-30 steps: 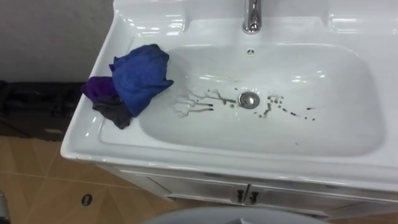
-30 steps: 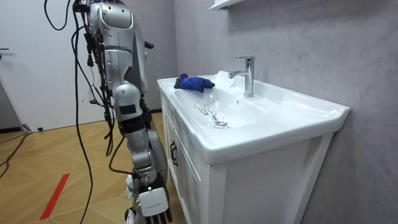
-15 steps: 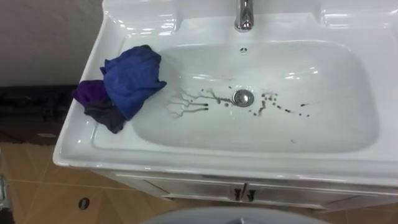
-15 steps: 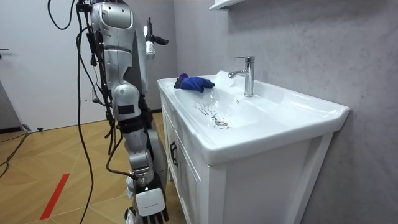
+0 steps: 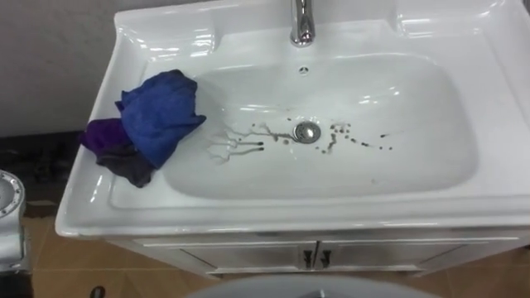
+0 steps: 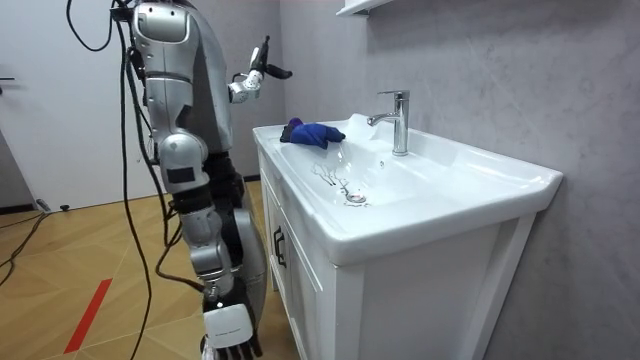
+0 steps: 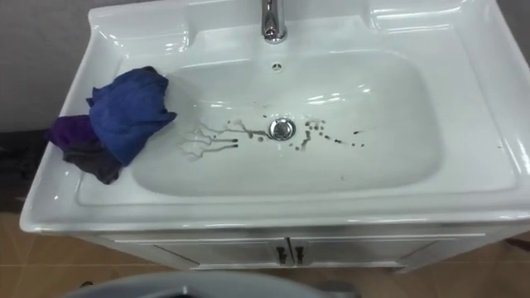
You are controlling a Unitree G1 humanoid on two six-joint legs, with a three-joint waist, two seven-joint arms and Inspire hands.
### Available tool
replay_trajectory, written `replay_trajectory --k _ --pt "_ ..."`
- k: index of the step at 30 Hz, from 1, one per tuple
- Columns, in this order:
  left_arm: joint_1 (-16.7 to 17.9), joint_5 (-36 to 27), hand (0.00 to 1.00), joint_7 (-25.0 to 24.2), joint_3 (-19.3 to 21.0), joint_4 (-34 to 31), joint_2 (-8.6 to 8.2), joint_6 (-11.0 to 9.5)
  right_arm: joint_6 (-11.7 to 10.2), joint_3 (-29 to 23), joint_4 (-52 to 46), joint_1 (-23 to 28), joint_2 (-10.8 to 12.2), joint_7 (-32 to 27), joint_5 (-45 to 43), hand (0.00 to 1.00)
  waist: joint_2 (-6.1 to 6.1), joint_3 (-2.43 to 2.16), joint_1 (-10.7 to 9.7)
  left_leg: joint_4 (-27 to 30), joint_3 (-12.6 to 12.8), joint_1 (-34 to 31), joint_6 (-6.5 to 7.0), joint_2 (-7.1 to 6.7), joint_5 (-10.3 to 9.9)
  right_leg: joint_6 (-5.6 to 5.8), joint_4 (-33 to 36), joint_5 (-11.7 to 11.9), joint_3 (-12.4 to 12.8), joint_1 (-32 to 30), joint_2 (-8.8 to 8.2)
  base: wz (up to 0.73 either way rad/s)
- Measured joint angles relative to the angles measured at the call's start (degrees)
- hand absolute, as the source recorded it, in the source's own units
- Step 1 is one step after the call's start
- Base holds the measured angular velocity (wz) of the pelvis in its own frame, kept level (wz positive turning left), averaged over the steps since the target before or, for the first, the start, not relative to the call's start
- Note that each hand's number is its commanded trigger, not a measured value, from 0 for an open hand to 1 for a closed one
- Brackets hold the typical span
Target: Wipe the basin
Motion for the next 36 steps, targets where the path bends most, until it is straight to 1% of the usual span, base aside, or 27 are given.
replay_trajectory --k 2,4,8,11,12,13,15,17,18,20,23,24,25,26,27,29,30,33,36 --pt "0.0 0.1 0.00 -0.7 0.0 0.0 -0.12 0.0 0.4 0.0 0.4 0.1 0.1 0.3 0.0 0.00 -0.11 -0.03 -0.4 -0.5 0.3 0.6 -0.10 0.26 0.0 -0.05 0.1 0.0 0.5 0.1 0.35 -0.14" --pt "0.0 0.1 0.00 -1.2 -0.3 0.0 -0.82 0.0 0.4 0.0 0.9 0.0 0.1 0.3 0.1 0.00 -0.15 -0.06 -0.7 -0.6 0.7 0.7 -0.15 0.38 0.0 -0.11 0.1 0.1 1.3 0.1 0.57 -0.18" --pt "0.0 0.7 0.00 -2.5 -2.9 0.0 -1.29 0.1 0.4 0.0 1.7 -0.4 0.4 0.2 0.2 0.00 -0.30 -0.14 -1.0 -0.5 1.2 0.8 -0.15 0.27 0.0 -0.11 0.1 0.1 1.8 -0.1 0.51 -0.08" --pt "-0.7 4.3 0.00 -3.9 -4.5 -0.2 -3.06 0.8 0.5 0.0 2.1 -1.0 0.6 0.3 0.1 0.00 -0.65 -0.25 -1.3 -0.4 1.2 0.9 -0.14 0.21 0.0 -0.11 0.1 0.1 1.9 -0.4 0.49 -0.01" --pt "-0.7 4.7 0.00 -4.5 -5.4 -0.5 -3.52 1.0 0.9 0.0 2.5 -1.4 0.6 0.5 -0.2 0.00 -0.93 -0.10 -1.8 -0.4 1.2 1.0 -0.14 0.24 0.0 -0.11 0.1 0.1 2.0 -0.4 0.53 0.00" --pt "-0.9 4.7 0.00 -5.1 -6.8 -0.7 -3.55 1.6 1.2 0.0 2.5 -1.8 0.7 0.7 -0.5 0.00 -1.07 -0.03 -2.2 -0.4 1.2 1.0 -0.14 0.27 0.0 -0.11 0.0 0.1 2.1 -0.2 0.57 0.00" --pt "-1.3 4.7 0.00 -6.2 -8.5 -1.1 -3.97 2.3 1.6 0.0 2.4 -2.1 0.7 0.8 -1.1 0.00 -1.13 -0.03 -2.6 -0.3 1.3 0.7 -0.14 0.27 0.0 -0.12 0.0 0.1 2.3 -0.1 0.60 -0.02" --pt "-1.7 4.7 0.00 -7.1 -9.1 -1.3 -4.54 2.5 1.7 0.0 2.4 -2.6 0.7 0.8 -1.5 0.00 -1.07 0.00 -3.2 -0.3 1.4 0.8 -0.14 0.26 0.0 -0.13 0.0 0.1 2.6 -0.1 0.65 -0.06" --pt "-1.7 4.7 0.00 -7.4 -9.1 -1.5 -4.57 2.7 1.7 0.0 2.4 -2.7 0.7 0.8 -1.5 0.00 -0.99 -0.01 -3.7 -0.3 1.5 0.8 -0.14 0.30 0.0 -0.15 0.0 0.1 3.0 -0.2 0.75 -0.10" --pt "-1.9 4.7 0.00 -8.1 -9.2 -1.6 -4.58 2.7 1.6 0.0 2.1 -2.7 0.7 0.8 -1.5 0.00 -0.85 -0.03 -3.9 -0.4 1.8 0.8 -0.15 0.39 0.0 -0.21 0.0 0.1 3.5 -0.3 0.88 -0.10" --pt "-1.9 4.7 0.00 -8.4 -11.0 -2.9 -4.60 2.8 2.0 0.0 2.2 -2.6 0.7 0.8 -1.5 0.00 -0.82 0.05 -4.1 -0.6 2.0 1.2 -0.15 0.45 0.0 -0.24 0.0 0.2 4.0 -0.3 1.03 -0.07" --pt "-1.9 4.7 0.00 -8.7 -11.7 -3.3 -4.72 2.8 2.3 0.0 2.2 -2.7 0.7 0.8 -1.5 0.00 -0.80 0.05 -4.1 -0.6 2.3 1.3 -0.15 0.47 0.0 -0.25 0.0 0.2 4.2 -0.3 1.06 -0.08" --pt "-1.9 4.7 0.00 -9.3 -11.9 -4.0 -5.35 2.8 2.3 0.0 2.2 -2.7 0.7 0.8 -1.5 0.00 -0.82 0.06 -4.1 -0.7 2.4 1.4 -0.15 0.48 0.0 -0.26 0.0 0.2 4.3 -0.3 1.08 -0.08" --pt "-1.9 4.7 0.00 -9.5 -12.1 -4.2 -5.63 2.8 2.4 0.0 2.3 -2.7 0.7 0.8 -1.5 0.00 -0.82 0.07 -4.1 -0.8 2.6 1.6 -0.15 0.49 0.0 -0.26 0.0 0.2 4.4 -0.3 1.10 -0.09" --pt "-1.9 4.7 0.00 -9.6 -12.8 -4.2 -5.74 2.8 2.4 0.0 2.4 -2.7 0.7 0.8 -1.5 0.00 -1.04 0.22 -4.1 -0.9 2.9 1.7 -0.15 0.54 0.0 -0.28 0.0 0.2 4.7 -0.4 1.17 -0.09" --pt "-1.9 4.7 0.00 -10.2 -13.5 -4.3 -5.76 2.8 2.5 0.0 2.4 -2.7 0.7 0.9 -1.5 0.00 -0.97 0.19 -4.1 -1.0 3.0 1.5 -0.15 0.57 0.0 -0.30 0.2 0.2 4.8 -0.8 1.22 -0.07" --pt "-1.9 4.7 0.00 -10.8 -13.6 -4.3 -5.79 2.8 2.7 0.0 2.3 -2.7 0.7 1.0 -1.6 0.00 -0.85 0.11 -4.1 -1.3 3.0 1.4 -0.15 0.59 0.0 -0.31 0.3 0.2 4.9 -1.0 1.25 -0.05" --pt "-1.9 4.7 0.00 -10.9 -14.1 -4.3 -6.00 2.8 2.9 0.2 2.3 -2.6 0.8 1.4 -2.0 0.00 -0.79 0.01 -4.2 -1.5 3.1 1.1 -0.15 0.57 0.0 -0.31 1.0 0.2 4.9 -1.8 1.24 -0.01" --pt "-1.9 4.7 0.00 -11.0 -15.9 -4.3 -6.05 2.8 2.8 0.9 2.3 -2.7 1.2 1.4 -2.1 0.00 -1.04 -0.01 -4.5 -1.4 3.1 1.1 -0.15 0.56 0.0 -0.31 1.0 0.2 5.0 -1.9 1.23 -0.01"
